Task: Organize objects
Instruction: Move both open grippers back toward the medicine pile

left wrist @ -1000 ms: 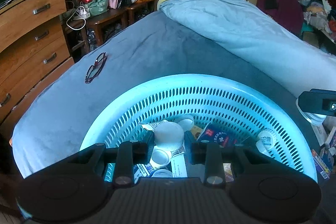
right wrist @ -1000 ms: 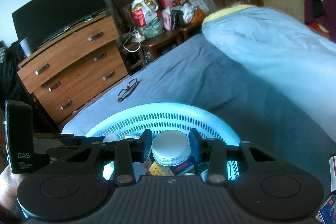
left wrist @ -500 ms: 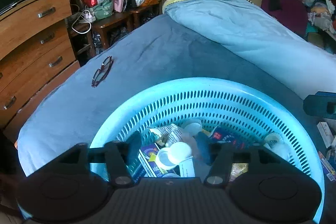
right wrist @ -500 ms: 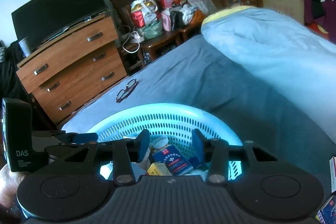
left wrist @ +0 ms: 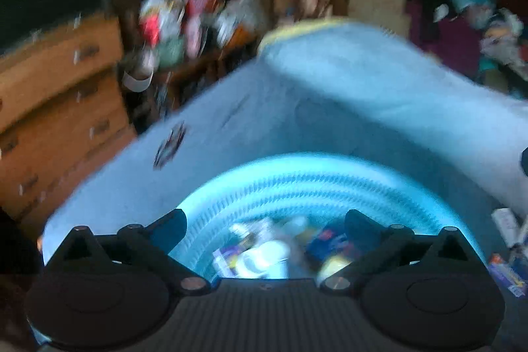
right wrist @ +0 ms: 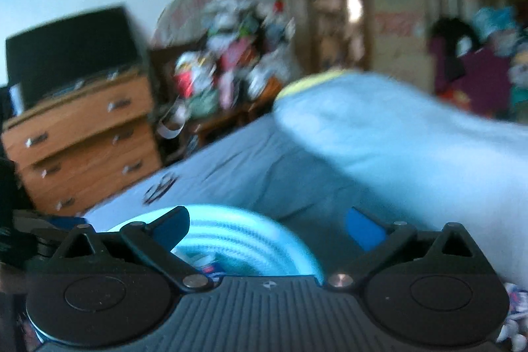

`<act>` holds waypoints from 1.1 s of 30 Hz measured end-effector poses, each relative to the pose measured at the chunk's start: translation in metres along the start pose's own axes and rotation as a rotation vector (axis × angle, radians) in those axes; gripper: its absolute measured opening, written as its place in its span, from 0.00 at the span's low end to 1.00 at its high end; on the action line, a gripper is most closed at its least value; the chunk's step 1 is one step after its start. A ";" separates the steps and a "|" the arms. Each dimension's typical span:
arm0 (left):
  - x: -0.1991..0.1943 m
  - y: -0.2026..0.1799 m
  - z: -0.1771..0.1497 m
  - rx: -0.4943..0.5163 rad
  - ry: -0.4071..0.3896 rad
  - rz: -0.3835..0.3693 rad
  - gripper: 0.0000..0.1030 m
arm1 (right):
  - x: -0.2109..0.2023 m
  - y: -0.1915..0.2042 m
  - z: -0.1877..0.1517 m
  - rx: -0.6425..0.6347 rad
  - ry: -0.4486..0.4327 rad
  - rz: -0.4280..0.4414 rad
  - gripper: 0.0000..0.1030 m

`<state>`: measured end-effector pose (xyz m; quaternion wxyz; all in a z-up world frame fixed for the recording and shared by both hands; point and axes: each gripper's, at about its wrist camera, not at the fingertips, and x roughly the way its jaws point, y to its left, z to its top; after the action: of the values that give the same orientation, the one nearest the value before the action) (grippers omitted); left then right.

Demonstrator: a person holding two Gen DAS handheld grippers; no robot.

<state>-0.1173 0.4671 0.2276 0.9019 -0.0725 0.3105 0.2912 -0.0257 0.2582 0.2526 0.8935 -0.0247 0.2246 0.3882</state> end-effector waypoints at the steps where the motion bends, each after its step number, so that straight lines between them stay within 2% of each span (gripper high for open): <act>1: -0.019 -0.015 -0.004 0.030 -0.050 -0.023 0.99 | -0.015 -0.011 -0.009 0.009 -0.028 -0.023 1.00; 3: -0.054 -0.050 -0.017 0.091 -0.126 -0.101 1.00 | -0.047 -0.040 -0.034 0.028 -0.063 -0.093 1.00; 6: -0.087 -0.105 -0.045 0.153 -0.141 -0.258 1.00 | -0.091 -0.086 -0.082 0.036 -0.075 -0.247 1.00; 9: -0.095 -0.157 -0.079 0.191 -0.069 -0.387 1.00 | -0.122 -0.135 -0.138 0.081 0.003 -0.378 1.00; 12: -0.075 -0.212 -0.122 0.266 0.050 -0.430 1.00 | -0.134 -0.178 -0.194 0.132 0.117 -0.479 1.00; 13: -0.065 -0.225 -0.133 0.287 0.079 -0.433 1.00 | -0.134 -0.188 -0.208 0.143 0.141 -0.497 1.00; 16: -0.024 -0.255 -0.164 0.306 0.191 -0.361 0.96 | -0.123 -0.211 -0.239 0.151 0.183 -0.540 1.00; 19: 0.009 -0.268 -0.179 0.307 0.208 -0.251 0.95 | -0.109 -0.226 -0.260 0.164 0.191 -0.556 1.00; 22: 0.039 -0.271 -0.189 0.270 0.278 -0.195 0.97 | -0.090 -0.231 -0.279 0.169 0.199 -0.579 1.00; 24: 0.046 -0.265 -0.196 0.252 0.258 -0.187 1.00 | -0.088 -0.235 -0.294 0.187 0.202 -0.570 1.00; 29: 0.043 -0.260 -0.201 0.209 0.217 -0.188 1.00 | -0.091 -0.248 -0.300 0.246 0.183 -0.520 1.00; 33: 0.042 -0.256 -0.204 0.196 0.190 -0.194 1.00 | -0.093 -0.245 -0.299 0.238 0.179 -0.525 1.00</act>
<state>-0.0506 0.2136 0.0271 0.8951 -0.0411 0.4130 0.1628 -0.0232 -0.0416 -0.0087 0.9365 -0.0113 0.3324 0.1112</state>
